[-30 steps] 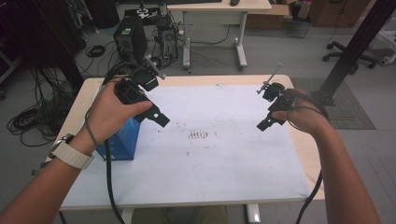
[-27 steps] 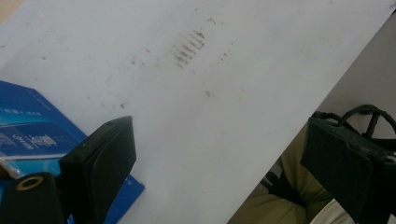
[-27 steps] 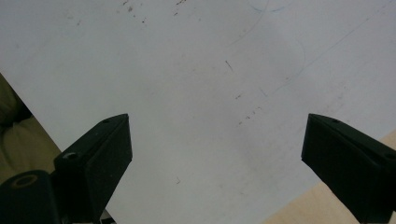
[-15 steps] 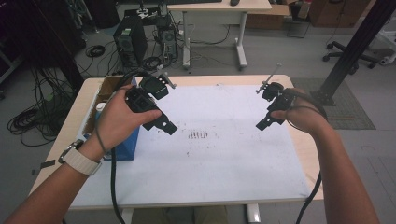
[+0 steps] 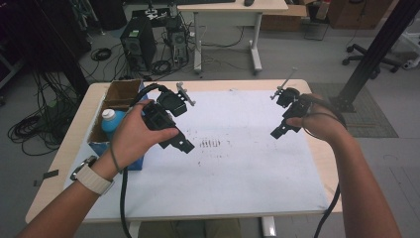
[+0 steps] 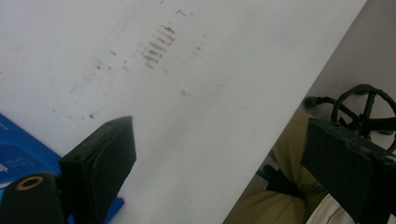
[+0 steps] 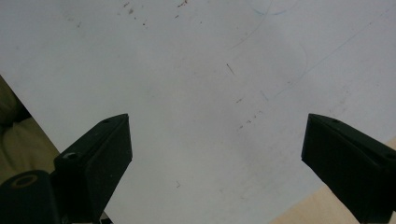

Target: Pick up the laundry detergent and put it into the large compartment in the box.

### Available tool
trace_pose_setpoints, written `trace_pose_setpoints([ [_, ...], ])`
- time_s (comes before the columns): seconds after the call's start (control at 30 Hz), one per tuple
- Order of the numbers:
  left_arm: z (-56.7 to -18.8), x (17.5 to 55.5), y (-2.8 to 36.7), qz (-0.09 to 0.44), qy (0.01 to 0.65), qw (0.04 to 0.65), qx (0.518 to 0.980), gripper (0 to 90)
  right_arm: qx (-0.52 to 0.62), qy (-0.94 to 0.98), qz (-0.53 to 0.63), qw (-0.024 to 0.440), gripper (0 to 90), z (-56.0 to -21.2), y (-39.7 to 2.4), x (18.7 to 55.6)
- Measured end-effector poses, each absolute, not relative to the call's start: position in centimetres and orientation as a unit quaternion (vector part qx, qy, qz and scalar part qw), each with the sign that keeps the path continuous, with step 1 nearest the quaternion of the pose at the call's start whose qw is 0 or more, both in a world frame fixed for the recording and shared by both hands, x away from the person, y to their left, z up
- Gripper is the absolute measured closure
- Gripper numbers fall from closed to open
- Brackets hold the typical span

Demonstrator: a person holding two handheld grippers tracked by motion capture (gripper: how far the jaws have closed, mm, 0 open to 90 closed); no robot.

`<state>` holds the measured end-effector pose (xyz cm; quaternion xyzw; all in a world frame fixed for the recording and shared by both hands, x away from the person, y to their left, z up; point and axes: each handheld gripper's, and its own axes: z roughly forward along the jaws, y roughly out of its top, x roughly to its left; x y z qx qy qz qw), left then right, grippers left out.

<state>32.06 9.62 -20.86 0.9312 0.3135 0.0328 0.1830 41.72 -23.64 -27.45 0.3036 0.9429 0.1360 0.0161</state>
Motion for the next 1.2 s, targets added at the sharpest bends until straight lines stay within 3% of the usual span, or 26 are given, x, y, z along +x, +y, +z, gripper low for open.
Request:
trace_pose_setpoints([
  [1.2, -21.18, 32.07, 9.53, 0.036, 0.315, 0.186, 0.930, 10.4, 0.304, 0.943, 0.138, 0.016, 8.7, -27.64, -23.79, 41.65],
])
